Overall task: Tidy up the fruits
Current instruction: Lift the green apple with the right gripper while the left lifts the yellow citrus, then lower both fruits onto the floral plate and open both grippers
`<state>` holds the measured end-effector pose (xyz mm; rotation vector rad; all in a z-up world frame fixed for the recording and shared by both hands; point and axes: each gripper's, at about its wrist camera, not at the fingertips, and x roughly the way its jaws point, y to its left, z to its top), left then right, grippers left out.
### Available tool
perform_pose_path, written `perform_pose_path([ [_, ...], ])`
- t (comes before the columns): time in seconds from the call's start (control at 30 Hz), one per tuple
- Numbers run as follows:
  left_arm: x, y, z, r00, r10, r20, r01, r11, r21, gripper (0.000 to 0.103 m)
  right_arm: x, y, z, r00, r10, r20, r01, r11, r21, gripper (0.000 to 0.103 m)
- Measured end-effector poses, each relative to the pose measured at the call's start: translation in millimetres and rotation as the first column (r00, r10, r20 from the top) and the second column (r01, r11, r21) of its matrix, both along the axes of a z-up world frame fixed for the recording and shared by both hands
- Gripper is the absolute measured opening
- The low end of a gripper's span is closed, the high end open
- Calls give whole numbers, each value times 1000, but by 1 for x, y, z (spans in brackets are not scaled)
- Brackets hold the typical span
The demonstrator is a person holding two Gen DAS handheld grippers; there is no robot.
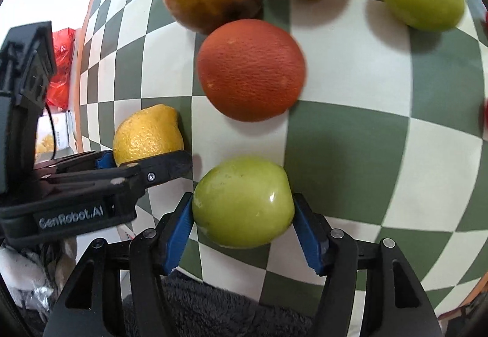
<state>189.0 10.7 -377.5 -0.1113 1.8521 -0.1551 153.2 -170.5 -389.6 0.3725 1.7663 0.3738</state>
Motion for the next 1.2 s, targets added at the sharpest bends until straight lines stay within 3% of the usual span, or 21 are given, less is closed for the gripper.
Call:
perform_pose_path([
  [0.13, -1, 4, 11, 999, 19, 35, -19, 1000, -2, 59, -2, 2, 11, 997, 48, 52, -45, 998, -54, 65],
  [0.3, 11, -4, 65, 991, 49, 121, -39, 996, -83, 59, 15, -34, 60, 991, -61, 116, 57, 997, 43, 65],
  [0.4, 45, -23, 108, 977, 37, 212, -9, 991, -134, 59, 48, -62, 99, 972, -133, 195, 119, 989, 83, 65],
  [0.5, 103, -29, 126, 957, 25, 288, 13, 991, -132, 59, 103, -73, 118, 943, -160, 293, 152, 987, 49, 65],
  [0.6, 162, -31, 109, 947, 17, 321, 3, 998, -63, 59, 166, -50, 98, 933, -145, 328, 158, 987, -14, 65],
  [0.7, 203, -25, 72, 964, 32, 265, -25, 999, -29, 59, 214, -21, 72, 946, -89, 312, 121, 989, -85, 65],
  [0.83, 225, -27, 40, 976, 25, 214, -30, 999, 20, 59, 237, 0, 46, 956, -44, 290, 88, 986, -140, 65],
  [1.0, 231, -23, 29, 983, 31, 182, -40, 998, 43, 60, 246, 3, 27, 969, -54, 240, 92, 984, -151, 66],
  [1.07, 232, -21, 31, 980, 33, 195, -44, 998, 52, 60, 248, 2, 25, 969, -65, 240, 103, 983, -149, 87],
  [1.1, 232, -19, 33, 979, 35, 201, -48, 997, 60, 61, 247, -2, 29, 967, -73, 245, 112, 983, -149, 91],
  [1.2, 233, -12, 48, 970, 38, 240, -54, 997, 59, 83, 242, -13, 46, 960, -90, 266, 138, 976, -170, 93],
])
